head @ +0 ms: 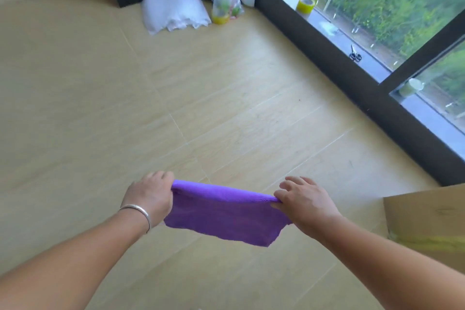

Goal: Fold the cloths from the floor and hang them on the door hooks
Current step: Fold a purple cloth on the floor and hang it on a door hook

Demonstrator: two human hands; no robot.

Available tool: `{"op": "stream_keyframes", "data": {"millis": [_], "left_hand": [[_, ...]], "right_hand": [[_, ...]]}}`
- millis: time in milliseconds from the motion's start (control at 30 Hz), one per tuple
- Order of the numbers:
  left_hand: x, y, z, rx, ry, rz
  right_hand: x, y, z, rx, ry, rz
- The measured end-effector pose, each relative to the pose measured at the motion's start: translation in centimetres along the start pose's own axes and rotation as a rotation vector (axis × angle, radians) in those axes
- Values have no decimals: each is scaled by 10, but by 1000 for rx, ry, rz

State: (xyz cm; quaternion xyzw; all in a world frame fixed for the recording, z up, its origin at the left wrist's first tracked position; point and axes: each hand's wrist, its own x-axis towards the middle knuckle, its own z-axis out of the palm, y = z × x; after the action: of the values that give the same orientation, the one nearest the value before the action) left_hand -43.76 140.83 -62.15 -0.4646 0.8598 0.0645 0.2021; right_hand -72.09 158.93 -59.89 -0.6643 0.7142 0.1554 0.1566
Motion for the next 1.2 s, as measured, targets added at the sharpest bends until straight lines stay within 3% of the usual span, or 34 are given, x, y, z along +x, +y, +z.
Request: {"op": "stream_keyframes", "data": {"millis": [167,367,667,967,1200], "left_hand": [[-57,-50,-154,46,54,47],[-131,-115,-314,109,7,51],[-228,-194,-505,-139,-9,69],[-328,-269,-640,-75,399,-126],[-366,-308,-675,25,543,-290]], "right_hand": [[-34,-10,-161,12,28,-63],[-81,-32,-341,-21,142,-88],[-133,-64,-567,-145,472,-118],[-157,-126,-716,-230,633,-156],[-148,-175,-769,-174,730,-182]]}}
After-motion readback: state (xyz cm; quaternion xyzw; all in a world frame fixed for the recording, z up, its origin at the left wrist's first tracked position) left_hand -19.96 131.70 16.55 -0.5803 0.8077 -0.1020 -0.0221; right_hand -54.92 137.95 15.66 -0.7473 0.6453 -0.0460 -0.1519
